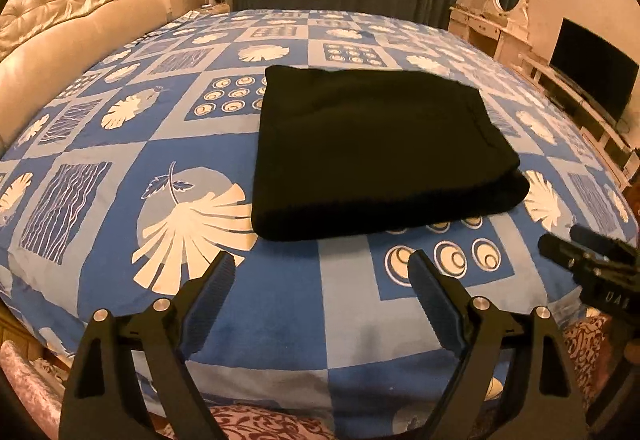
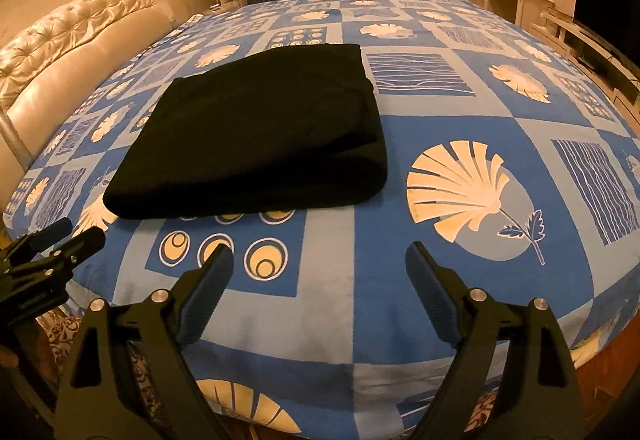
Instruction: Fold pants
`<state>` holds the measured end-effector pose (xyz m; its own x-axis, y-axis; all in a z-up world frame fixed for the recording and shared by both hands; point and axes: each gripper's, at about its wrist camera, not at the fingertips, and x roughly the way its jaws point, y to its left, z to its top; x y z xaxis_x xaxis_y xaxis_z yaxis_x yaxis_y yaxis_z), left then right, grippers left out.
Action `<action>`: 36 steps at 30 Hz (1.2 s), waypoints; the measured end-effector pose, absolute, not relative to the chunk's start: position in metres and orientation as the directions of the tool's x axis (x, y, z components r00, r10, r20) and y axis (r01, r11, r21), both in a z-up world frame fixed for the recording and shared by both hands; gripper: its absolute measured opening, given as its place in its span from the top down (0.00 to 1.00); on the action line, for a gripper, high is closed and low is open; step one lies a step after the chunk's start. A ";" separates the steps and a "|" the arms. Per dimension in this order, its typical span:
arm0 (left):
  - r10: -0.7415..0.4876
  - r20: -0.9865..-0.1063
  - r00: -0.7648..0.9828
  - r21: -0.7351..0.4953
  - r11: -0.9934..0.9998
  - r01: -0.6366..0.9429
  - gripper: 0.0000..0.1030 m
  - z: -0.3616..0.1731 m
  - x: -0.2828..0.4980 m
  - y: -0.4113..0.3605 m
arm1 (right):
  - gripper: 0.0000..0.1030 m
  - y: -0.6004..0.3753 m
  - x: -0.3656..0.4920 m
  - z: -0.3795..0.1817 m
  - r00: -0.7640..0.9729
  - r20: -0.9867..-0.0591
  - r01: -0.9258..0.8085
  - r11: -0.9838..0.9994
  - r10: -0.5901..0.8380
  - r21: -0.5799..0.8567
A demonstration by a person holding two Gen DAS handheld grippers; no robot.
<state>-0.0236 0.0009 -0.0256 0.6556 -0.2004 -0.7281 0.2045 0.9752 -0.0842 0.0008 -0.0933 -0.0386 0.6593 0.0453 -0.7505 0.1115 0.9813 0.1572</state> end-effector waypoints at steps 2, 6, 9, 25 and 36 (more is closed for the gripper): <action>-0.211 -0.725 0.656 -0.104 0.975 0.198 0.16 -0.025 -0.023 0.003 | 0.15 -0.093 0.000 -0.038 0.660 -0.750 0.113 0.982 0.041 0.154; -0.215 -0.732 0.646 -0.122 0.975 0.186 0.16 -0.027 -0.022 0.004 | 0.14 -0.091 0.000 -0.038 0.661 -0.749 0.111 0.982 0.041 0.151; -0.219 -0.728 0.649 -0.130 0.974 0.183 0.16 -0.026 -0.023 0.005 | 0.14 -0.090 -0.002 -0.037 0.664 -0.746 0.114 0.982 0.036 0.149; -0.231 -0.715 0.660 -0.165 0.973 0.163 0.16 -0.022 -0.024 0.009 | 0.14 -0.094 0.002 -0.028 0.681 -0.732 0.111 0.982 0.035 0.150; -0.174 -0.710 0.683 -0.110 0.985 0.137 0.16 -0.015 -0.023 0.006 | 0.14 -0.093 0.002 -0.023 0.686 -0.727 0.105 0.983 0.037 0.150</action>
<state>-0.0228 0.0057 -0.0148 0.6827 -0.1737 -0.7098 0.1367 0.9845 -0.1095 0.0020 -0.0934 -0.0233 0.6861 0.0375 -0.7266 0.1049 0.9831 0.1498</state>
